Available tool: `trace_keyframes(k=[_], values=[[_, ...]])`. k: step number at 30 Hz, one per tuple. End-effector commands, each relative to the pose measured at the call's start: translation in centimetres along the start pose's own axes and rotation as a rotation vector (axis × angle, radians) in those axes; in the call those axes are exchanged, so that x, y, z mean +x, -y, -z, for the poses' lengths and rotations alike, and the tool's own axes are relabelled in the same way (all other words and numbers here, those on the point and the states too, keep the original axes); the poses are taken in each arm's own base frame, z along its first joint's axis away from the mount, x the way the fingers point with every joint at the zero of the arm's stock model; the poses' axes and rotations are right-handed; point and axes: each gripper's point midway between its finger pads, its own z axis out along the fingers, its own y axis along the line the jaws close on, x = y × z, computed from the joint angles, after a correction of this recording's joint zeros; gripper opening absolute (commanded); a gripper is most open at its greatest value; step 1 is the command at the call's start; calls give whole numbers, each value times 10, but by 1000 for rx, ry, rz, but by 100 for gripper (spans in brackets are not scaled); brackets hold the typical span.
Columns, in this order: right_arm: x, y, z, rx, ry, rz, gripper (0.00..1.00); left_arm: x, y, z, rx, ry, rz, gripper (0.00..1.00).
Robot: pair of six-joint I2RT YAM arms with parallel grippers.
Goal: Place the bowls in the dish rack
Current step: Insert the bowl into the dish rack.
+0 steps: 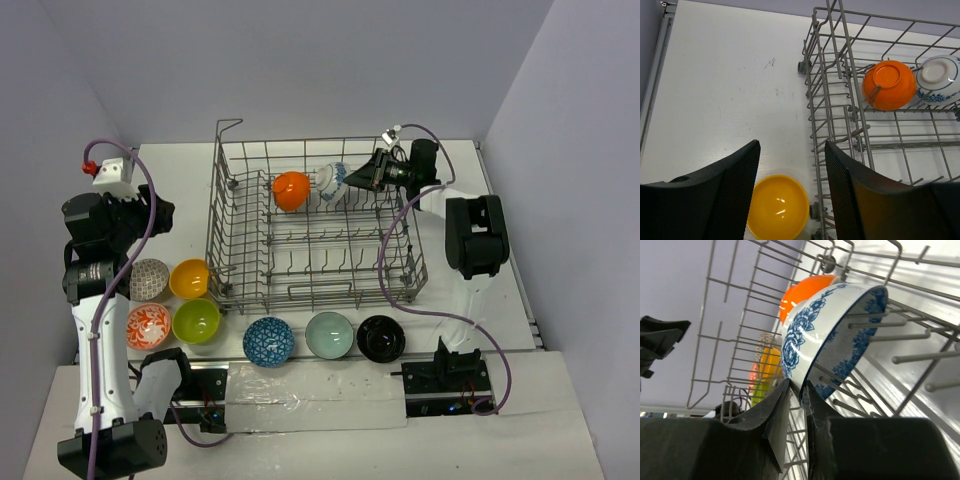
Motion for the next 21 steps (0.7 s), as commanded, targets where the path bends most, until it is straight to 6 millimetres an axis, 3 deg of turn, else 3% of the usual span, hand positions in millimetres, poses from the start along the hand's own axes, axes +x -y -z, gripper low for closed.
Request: trace_keyframes(k=[1, 8, 21], values=[[-23, -3, 10, 81, 36, 98, 23, -10, 4, 4, 19, 49, -8, 60], [-29, -11, 15, 116, 44, 153, 37, -11, 7, 4, 32, 48, -6, 60], [-39, -16, 27, 180, 67, 194, 46, -13, 9, 8, 37, 58, -7, 60]])
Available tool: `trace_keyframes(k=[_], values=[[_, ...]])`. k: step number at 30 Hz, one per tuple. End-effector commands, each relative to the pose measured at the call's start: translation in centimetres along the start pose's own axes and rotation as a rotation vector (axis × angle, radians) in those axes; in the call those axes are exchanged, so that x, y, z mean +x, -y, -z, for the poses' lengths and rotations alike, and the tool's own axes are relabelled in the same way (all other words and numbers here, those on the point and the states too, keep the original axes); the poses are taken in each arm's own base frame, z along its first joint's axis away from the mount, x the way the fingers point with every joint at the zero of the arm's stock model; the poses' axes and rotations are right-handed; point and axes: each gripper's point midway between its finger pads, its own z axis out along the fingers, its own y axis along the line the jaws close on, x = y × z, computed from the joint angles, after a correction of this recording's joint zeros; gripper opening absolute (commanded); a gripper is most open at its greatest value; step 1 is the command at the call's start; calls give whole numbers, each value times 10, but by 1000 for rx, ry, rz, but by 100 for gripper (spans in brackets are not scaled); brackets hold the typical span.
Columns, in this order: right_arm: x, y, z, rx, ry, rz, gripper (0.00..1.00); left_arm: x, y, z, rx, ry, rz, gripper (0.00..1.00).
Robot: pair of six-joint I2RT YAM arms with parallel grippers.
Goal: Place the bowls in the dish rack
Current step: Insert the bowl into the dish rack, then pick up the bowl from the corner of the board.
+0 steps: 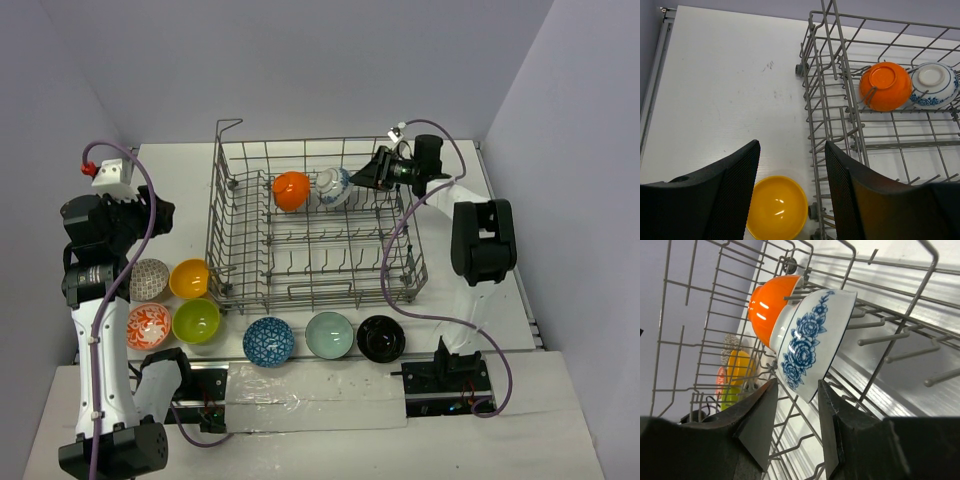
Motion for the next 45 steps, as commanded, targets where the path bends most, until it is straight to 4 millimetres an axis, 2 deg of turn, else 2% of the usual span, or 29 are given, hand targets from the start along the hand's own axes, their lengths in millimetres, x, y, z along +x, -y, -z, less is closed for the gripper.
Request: trace_keyframes(k=[1, 9, 12, 13, 17, 20, 23, 29, 37, 40, 43, 44, 45], values=[[-38, -25, 18, 9, 81, 118, 46, -10, 6, 2, 28, 42, 0, 61], [-49, -18, 34, 66, 108, 130, 47, -9, 6, 1, 34, 39, 2, 61], [-53, -24, 37, 63, 108, 141, 47, -9, 6, 1, 32, 39, 1, 61], [-61, -15, 49, 84, 135, 136, 47, -10, 6, 2, 30, 42, 0, 61], [-69, -20, 61, 87, 163, 149, 47, -11, 4, 2, 18, 48, 1, 60], [-76, -31, 70, 80, 184, 169, 46, -14, 2, 3, 5, 54, 2, 60], [-84, -53, 79, 74, 209, 226, 46, -15, 1, 4, -4, 56, 1, 60], [-91, -82, 90, 37, 226, 284, 46, -16, 0, 10, -13, 74, 0, 61], [-79, -106, 87, -141, 151, 289, 46, -16, 0, 13, -17, 76, -1, 61], [-78, -118, 92, -155, 138, 318, 46, -16, -3, 13, -36, 67, -14, 61], [-84, -145, 102, -138, 140, 415, 46, -13, -17, 6, -98, 17, -15, 60], [-78, -150, 106, -116, 118, 447, 46, 0, -26, -2, -120, -49, -12, 57], [-77, -155, 107, -99, 112, 478, 46, 5, -29, -5, -133, -78, -10, 56]])
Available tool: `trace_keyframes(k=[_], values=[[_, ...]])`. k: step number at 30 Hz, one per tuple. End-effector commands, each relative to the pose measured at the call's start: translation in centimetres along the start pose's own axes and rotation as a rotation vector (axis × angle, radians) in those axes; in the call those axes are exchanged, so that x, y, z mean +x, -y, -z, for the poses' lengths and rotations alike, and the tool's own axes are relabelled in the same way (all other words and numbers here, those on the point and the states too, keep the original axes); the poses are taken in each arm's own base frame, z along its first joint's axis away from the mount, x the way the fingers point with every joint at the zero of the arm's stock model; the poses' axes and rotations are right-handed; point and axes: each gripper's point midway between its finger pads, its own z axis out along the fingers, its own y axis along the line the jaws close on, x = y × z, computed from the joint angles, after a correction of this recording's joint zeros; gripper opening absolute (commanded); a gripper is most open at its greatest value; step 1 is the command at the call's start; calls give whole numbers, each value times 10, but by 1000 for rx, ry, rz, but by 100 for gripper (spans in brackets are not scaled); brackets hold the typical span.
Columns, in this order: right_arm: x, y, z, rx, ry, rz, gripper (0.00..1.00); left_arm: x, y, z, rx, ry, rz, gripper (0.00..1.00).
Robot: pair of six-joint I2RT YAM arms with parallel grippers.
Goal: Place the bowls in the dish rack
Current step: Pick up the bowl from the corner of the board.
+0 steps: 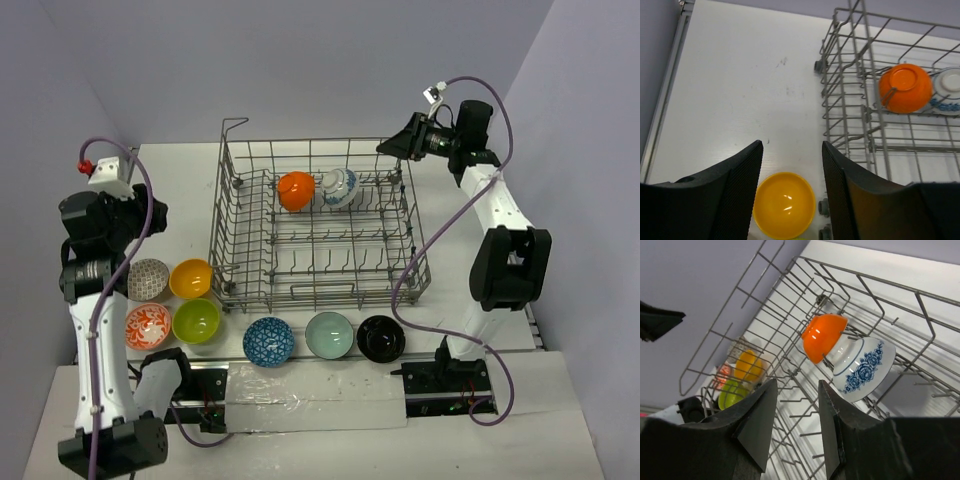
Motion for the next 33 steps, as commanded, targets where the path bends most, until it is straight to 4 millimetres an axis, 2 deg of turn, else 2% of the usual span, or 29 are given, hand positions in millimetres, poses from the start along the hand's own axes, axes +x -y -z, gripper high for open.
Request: trace_keyframes(k=[1, 2, 4, 5, 7, 9, 10, 11, 14, 18, 20, 23, 26, 29, 33], values=[[-30, -71, 16, -3, 8, 264, 46, 12, -23, -16, -83, -107, -25, 54], [-28, -70, 18, 24, -1, 342, 47, 17, -25, -17, -89, -129, -26, 53], [-9, -84, 15, 42, -45, 362, 47, 20, -30, -20, -107, -136, -31, 53], [1, -92, 16, 53, -57, 425, 48, 19, -34, -19, -126, -132, -49, 54], [22, -95, 17, 60, -98, 419, 49, 18, -39, -19, -150, -136, -62, 54], [30, -108, 23, 48, -95, 440, 49, 26, -49, -20, -198, -180, -71, 54], [39, -105, 24, 47, -105, 426, 50, 29, -52, -19, -215, -190, -70, 54], [39, -114, 29, 39, -91, 453, 50, 31, -58, -18, -239, -202, -97, 54], [43, -117, 37, 64, -89, 488, 52, 37, -67, -11, -287, -215, -123, 54], [48, -110, 38, 82, -108, 488, 52, 59, -72, -4, -310, -275, -116, 55], [53, -105, 35, 77, -124, 471, 52, 63, -75, 1, -321, -274, -109, 54], [58, -96, 31, 80, -154, 445, 52, 71, -91, 11, -390, -280, -92, 55], [59, -95, 30, 77, -163, 446, 52, 71, -104, 18, -428, -284, -68, 54], [60, -94, 31, 85, -160, 452, 52, 71, -115, 19, -445, -284, -78, 54], [62, -88, 32, 111, -166, 468, 53, 84, -137, 20, -478, -329, -109, 54]])
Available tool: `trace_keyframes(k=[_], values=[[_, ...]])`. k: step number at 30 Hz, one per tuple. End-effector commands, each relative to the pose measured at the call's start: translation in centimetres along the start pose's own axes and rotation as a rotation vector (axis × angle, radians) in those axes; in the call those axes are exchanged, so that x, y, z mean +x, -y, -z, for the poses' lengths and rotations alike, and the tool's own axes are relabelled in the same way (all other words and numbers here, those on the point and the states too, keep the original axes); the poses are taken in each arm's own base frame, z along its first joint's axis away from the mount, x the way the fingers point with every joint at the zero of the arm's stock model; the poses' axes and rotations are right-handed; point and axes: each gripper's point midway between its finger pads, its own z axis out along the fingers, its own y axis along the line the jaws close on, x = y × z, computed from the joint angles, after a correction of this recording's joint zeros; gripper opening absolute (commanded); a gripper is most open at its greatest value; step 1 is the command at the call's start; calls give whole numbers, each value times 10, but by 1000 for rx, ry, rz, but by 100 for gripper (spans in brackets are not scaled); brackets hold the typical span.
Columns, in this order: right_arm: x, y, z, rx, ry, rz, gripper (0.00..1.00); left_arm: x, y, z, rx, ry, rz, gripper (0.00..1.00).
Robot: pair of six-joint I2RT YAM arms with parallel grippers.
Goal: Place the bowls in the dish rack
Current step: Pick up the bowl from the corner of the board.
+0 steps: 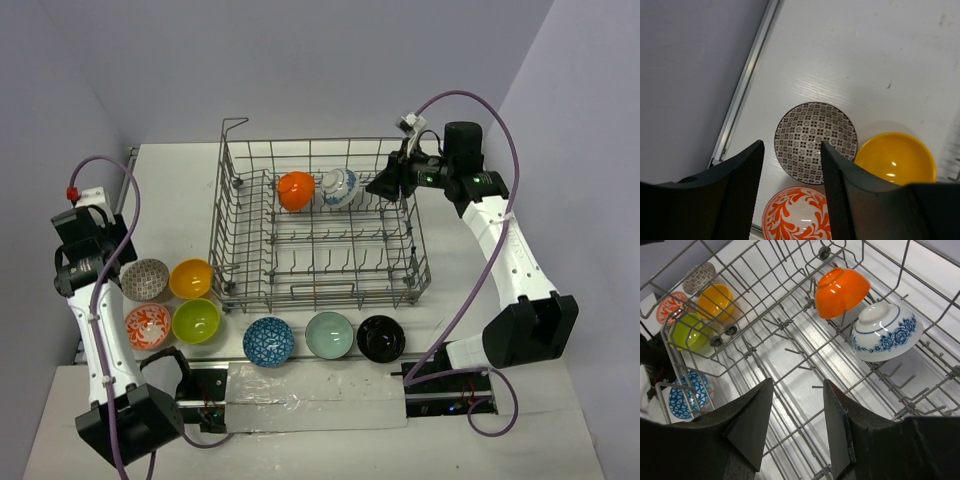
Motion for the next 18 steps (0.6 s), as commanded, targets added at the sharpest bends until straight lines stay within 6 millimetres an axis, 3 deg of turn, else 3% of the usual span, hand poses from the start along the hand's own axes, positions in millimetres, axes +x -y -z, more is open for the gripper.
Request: trace_keyframes(k=[1, 5, 7, 18], values=[[-2, 3, 4, 34, 7, 47, 53, 9, -18, -12, -23, -16, -41, 54], [1, 6, 5, 44, -2, 54, 53, 43, -28, -27, -28, -82, -49, 54], [2, 7, 4, 43, -9, 51, 53, 49, -36, -29, -44, -79, -55, 55], [12, 19, -1, 48, -35, 19, 54, 80, -35, -52, 6, -135, -30, 54]])
